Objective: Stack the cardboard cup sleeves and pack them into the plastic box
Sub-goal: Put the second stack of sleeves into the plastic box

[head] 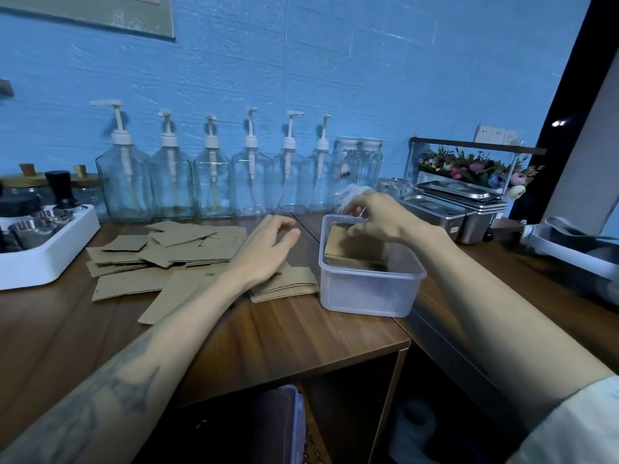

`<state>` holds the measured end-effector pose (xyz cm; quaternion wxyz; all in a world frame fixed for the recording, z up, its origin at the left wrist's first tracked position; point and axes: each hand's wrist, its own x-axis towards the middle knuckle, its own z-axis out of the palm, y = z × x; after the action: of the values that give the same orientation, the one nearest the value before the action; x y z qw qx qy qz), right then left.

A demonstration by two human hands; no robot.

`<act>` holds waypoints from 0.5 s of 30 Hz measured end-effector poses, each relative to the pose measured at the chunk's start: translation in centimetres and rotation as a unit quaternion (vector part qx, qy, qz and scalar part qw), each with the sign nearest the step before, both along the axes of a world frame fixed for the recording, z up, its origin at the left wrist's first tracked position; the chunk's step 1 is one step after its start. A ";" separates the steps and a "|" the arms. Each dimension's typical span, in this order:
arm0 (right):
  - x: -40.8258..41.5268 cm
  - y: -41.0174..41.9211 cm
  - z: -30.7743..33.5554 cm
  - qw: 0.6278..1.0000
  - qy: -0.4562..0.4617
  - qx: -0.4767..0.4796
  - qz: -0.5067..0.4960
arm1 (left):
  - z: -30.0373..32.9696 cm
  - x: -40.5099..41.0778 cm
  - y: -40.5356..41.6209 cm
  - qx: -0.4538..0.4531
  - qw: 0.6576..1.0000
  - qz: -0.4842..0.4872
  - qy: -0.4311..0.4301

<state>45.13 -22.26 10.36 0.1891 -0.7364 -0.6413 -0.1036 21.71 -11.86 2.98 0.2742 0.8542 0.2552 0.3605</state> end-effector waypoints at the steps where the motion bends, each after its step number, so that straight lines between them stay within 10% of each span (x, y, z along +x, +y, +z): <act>1: -0.3 0.1 0.0 1.000 -0.007 -0.007 0.001 | 0.0 -0.5 0.1 0.012 1.000 0.006 0.009; 10: -0.7 -1.2 -0.7 0.991 0.080 -0.108 0.001 | -0.7 -1.2 0.2 0.026 0.999 0.015 0.016; 15: -1.6 -1.2 -2.1 0.964 -0.031 -0.265 -0.024 | -0.8 0.1 -0.4 0.022 1.000 -0.003 0.005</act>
<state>43.58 -23.48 8.25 -0.0350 -0.7718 -0.6334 0.0426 21.84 -12.24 2.22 0.2552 0.8627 0.2461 0.3606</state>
